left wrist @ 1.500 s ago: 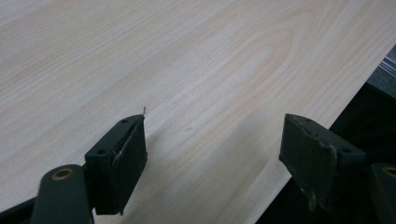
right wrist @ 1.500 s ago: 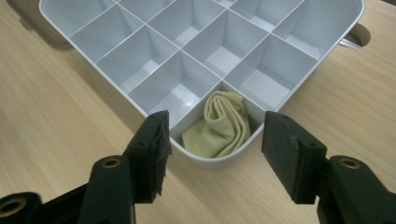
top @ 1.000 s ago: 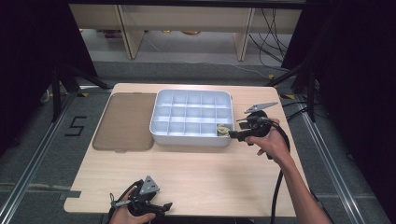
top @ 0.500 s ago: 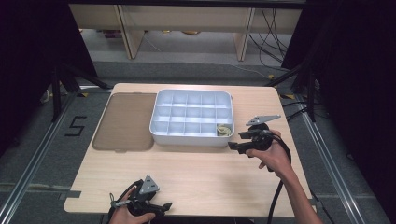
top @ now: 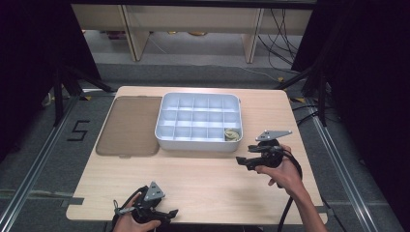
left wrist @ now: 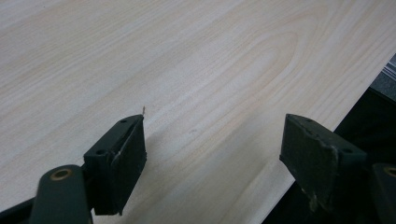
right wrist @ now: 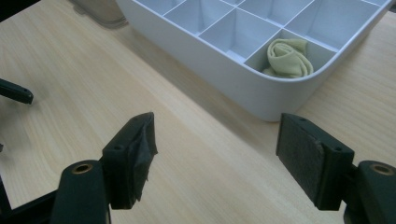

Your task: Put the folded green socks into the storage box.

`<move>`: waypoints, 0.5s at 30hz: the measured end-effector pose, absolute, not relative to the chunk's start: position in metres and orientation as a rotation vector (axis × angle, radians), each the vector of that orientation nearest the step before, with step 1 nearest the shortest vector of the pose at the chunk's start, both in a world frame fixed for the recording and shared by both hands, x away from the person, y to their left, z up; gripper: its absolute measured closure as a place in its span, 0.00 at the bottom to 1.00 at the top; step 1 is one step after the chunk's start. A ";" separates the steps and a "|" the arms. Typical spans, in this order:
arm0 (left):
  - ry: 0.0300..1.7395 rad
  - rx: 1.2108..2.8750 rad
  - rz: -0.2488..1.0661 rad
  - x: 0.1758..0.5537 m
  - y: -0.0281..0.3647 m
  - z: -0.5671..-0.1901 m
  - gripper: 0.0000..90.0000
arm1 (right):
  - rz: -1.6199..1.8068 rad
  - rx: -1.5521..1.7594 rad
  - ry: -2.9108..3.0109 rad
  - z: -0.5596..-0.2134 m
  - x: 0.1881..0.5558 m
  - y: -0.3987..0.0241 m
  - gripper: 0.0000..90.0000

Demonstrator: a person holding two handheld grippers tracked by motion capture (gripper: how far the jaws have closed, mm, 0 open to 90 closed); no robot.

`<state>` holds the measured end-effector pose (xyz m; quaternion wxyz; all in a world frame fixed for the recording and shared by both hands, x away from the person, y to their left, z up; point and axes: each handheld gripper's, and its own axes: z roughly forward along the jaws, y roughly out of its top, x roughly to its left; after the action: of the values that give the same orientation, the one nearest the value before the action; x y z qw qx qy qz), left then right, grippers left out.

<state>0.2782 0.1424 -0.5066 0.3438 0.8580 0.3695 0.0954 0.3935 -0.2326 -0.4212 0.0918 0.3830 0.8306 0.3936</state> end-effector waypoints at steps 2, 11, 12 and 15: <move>0.993 2.203 0.226 0.277 0.141 -0.507 0.24 | 1.165 1.140 2.467 -0.423 0.391 -0.235 0.31; 0.960 2.225 0.248 0.278 0.143 -0.506 0.24 | 1.211 1.170 2.433 -0.431 0.376 -0.240 0.28; 0.955 2.224 0.239 0.278 0.143 -0.506 0.24 | 1.203 1.167 2.441 -0.431 0.376 -0.241 0.27; 0.983 2.210 0.230 0.277 0.142 -0.506 0.24 | 1.199 1.150 2.446 -0.433 0.374 -0.241 0.27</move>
<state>0.2767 0.1416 -0.5063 0.3486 0.8525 0.3792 0.0887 0.3736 -0.2414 -0.4335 0.0924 0.3874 0.8236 0.4037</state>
